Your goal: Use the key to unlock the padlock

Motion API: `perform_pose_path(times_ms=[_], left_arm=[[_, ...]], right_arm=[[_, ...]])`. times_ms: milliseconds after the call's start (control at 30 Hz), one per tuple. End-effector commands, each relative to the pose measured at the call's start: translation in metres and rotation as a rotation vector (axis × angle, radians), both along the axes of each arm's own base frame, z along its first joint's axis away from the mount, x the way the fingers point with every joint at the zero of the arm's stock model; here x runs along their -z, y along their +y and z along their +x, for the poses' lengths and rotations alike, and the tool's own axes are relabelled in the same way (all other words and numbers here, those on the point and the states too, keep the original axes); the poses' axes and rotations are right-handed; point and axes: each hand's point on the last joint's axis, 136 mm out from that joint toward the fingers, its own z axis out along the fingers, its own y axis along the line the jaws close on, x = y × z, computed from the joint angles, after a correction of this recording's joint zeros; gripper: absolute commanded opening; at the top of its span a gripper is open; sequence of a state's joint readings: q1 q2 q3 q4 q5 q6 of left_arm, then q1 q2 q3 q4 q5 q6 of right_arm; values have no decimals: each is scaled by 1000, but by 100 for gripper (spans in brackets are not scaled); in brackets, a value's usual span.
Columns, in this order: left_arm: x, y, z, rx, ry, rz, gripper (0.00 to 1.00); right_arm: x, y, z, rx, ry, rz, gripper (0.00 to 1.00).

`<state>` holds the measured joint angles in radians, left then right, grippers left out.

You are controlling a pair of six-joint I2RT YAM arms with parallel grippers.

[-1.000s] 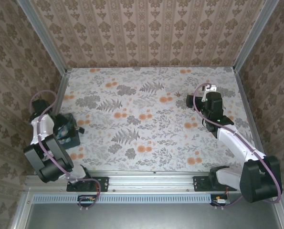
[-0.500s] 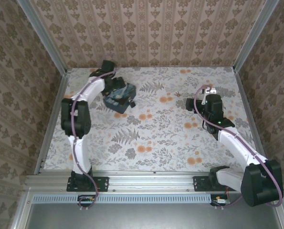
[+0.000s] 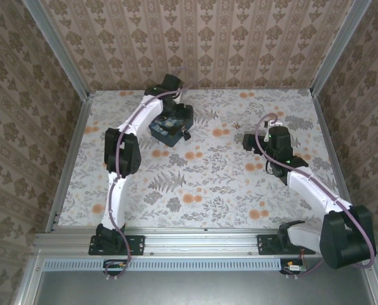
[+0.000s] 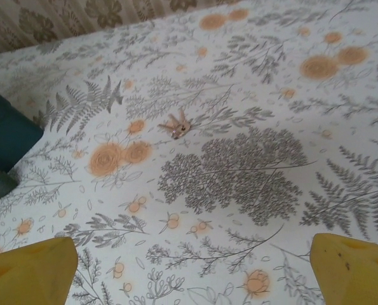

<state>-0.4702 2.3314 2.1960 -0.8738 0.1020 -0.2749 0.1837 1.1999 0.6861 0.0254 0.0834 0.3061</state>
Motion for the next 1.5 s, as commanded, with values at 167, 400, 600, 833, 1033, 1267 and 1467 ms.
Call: perform_pose_path(times_ms=[167,400,600,833,1033,1267,1467], left_arm=[[-53,-11,-36,94,-87,38,92],[-60,16,-88,18,-108,42,93],[-54,52,-107,-8,-163,100,98],[-72,82,-102,-98,-238,-4,100],[-91,116,-88,-168,-231,-236,100],[-118,127,-87,-140,-343,-232,100],[-117,116,-94,-97,-335,-229,99]], right_arm=[[0,2,40,85,67,28,81],[46,24,85,77,249,100,57],[70,26,117,97,325,109,54],[99,26,139,117,421,127,53],[121,32,145,128,475,163,46],[133,33,155,160,479,200,43],[142,32,163,186,488,221,34]])
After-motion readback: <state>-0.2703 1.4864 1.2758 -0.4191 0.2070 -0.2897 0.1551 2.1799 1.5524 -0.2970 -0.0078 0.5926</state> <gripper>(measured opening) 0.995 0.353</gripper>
